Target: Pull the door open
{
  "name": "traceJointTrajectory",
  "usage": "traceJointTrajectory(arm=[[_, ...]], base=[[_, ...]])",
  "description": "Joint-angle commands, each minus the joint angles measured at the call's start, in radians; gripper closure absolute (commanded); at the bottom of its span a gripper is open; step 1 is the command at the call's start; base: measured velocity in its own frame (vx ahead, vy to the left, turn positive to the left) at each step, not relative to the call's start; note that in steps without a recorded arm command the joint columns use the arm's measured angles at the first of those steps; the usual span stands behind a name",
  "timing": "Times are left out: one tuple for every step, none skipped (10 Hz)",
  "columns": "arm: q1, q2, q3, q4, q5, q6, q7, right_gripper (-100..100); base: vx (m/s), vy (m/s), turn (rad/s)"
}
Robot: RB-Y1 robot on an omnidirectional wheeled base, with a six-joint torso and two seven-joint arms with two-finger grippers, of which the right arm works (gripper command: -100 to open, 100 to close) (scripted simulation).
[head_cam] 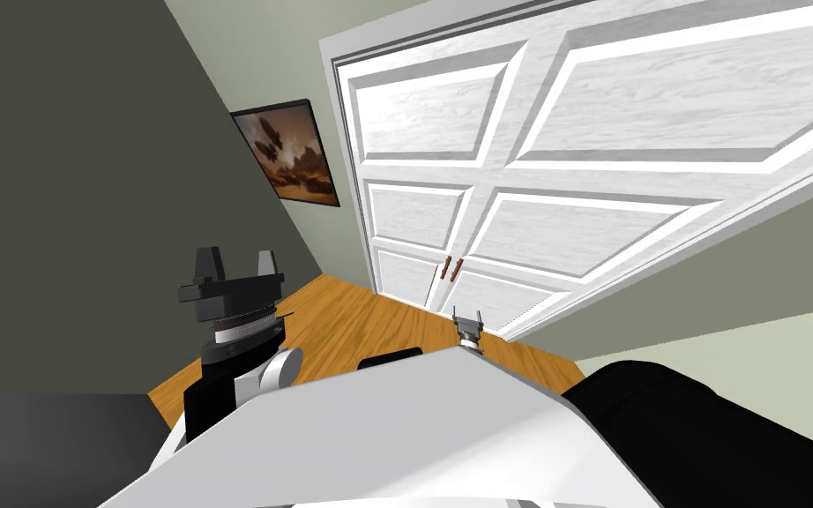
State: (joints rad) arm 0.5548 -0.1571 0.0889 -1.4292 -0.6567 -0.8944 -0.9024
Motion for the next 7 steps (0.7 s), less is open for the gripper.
traceJointTrajectory(arm=[[0.003,-0.005,0.002,0.021,-0.022,-0.01,-0.03,-100],[0.003,-0.009,0.006,0.049,-0.046,-0.023,-0.062,-100],[0.003,-0.01,0.008,0.063,-0.058,-0.03,-0.078,-100],[0.003,-0.012,0.01,0.077,-0.071,-0.036,-0.094,-100],[0.002,-0.015,0.013,0.102,-0.092,-0.048,-0.122,-100],[0.002,-0.016,0.015,0.115,-0.103,-0.054,-0.136,-100],[0.001,-0.019,0.018,0.139,-0.124,-0.065,-0.163,-100]], base=[[0.065,-0.048,0.087],[0.116,-0.085,0.164],[0.121,-0.115,0.181],[0.098,-0.088,0.118],[0.105,-0.086,0.173],[0.098,-0.084,0.142],[0.111,-0.116,0.167]])
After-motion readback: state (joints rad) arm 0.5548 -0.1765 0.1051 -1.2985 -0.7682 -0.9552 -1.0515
